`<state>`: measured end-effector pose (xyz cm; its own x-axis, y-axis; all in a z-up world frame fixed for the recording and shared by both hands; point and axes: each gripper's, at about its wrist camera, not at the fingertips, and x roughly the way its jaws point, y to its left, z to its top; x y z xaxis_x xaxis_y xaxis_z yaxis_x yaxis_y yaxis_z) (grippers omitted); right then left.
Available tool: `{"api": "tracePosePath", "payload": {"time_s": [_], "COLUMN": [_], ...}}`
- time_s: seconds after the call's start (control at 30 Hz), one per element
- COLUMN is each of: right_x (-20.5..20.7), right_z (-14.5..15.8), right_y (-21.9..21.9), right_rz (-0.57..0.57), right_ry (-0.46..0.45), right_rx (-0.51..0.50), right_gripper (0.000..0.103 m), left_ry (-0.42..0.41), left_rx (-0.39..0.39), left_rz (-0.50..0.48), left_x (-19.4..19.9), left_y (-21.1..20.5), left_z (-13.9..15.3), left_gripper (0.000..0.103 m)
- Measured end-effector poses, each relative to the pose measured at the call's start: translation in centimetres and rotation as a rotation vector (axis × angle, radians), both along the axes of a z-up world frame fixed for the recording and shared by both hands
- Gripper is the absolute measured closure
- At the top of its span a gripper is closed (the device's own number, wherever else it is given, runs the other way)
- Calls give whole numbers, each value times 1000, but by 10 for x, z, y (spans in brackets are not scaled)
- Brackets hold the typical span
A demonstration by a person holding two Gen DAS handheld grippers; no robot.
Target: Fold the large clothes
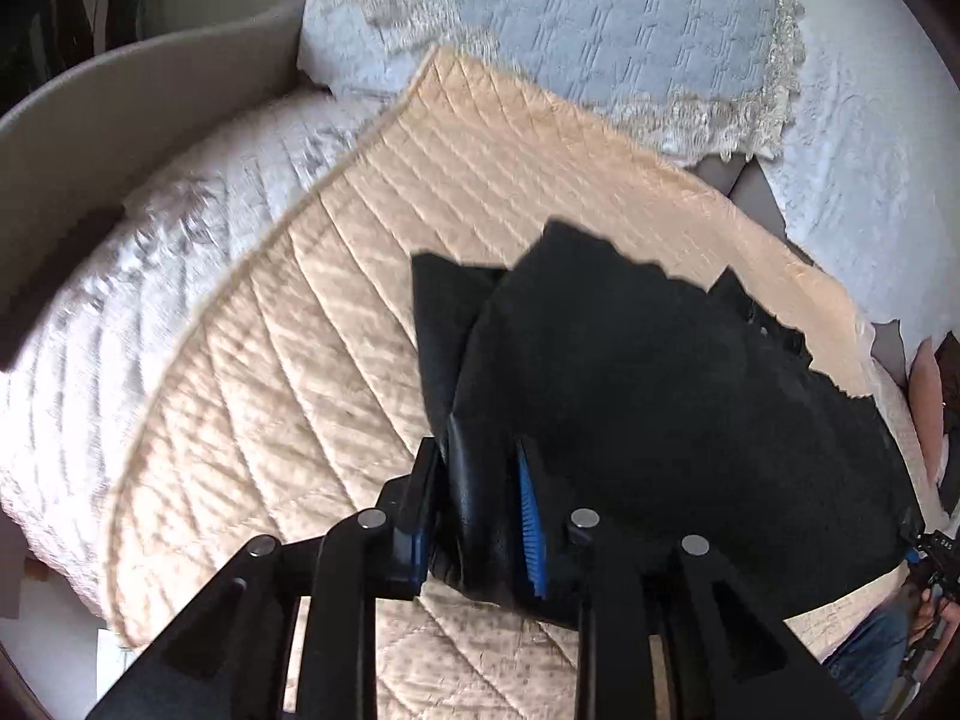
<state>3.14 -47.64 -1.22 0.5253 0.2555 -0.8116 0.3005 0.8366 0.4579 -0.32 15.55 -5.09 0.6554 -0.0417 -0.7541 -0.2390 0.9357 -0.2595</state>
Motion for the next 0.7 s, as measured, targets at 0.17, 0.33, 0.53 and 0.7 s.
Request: {"api": "tracePosePath", "payload": {"time_s": [0.17,0.33,0.53,0.7], "right_x": [-3,52,117,115], "right_z": [47,27,-40,-30], "right_y": [4,38,11,8], "right_rz": [0,280,277,221], "right_ry": [-172,-221,-140,-150], "right_rx": [-149,-21,122,95], "right_gripper": [61,61,72,74], "left_ry": [-126,-194,-77,-80], "left_rx": [91,61,66,99], "left_rz": [13,-143,-87,-80], "left_x": [-23,8,72,65], "left_y": [-7,-47,-48,-42], "left_z": [46,48,-15,-20], "left_gripper": [72,60,64,66]}}
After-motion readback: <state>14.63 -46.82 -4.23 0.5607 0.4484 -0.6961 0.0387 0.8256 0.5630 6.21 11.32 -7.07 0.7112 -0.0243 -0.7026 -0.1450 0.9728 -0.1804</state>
